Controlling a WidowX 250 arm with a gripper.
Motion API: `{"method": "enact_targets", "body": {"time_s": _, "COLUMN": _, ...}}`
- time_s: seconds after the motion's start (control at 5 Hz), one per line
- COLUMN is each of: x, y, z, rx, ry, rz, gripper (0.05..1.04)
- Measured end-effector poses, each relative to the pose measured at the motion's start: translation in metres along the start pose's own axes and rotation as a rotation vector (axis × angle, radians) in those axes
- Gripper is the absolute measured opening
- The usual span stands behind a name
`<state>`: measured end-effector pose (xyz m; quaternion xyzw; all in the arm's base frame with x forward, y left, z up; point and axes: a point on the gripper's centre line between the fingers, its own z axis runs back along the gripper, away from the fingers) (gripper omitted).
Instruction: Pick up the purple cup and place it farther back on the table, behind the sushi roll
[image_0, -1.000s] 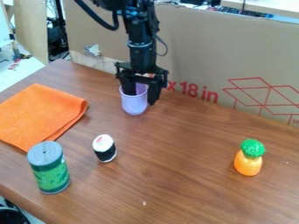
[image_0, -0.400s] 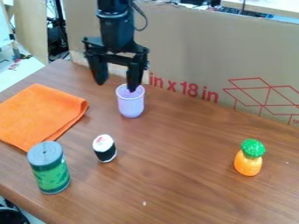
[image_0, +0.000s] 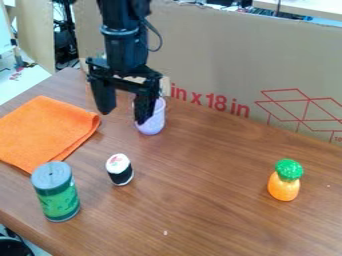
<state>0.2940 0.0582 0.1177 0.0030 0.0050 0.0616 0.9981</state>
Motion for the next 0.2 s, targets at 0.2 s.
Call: {"method": "enact_targets", "body": {"time_s": 0.2, "x": -0.0121, "y": -0.0082, "z": -0.0038, "rx": -0.044, "ry": 0.001, "rz": -0.101, "gripper": 1.002}}
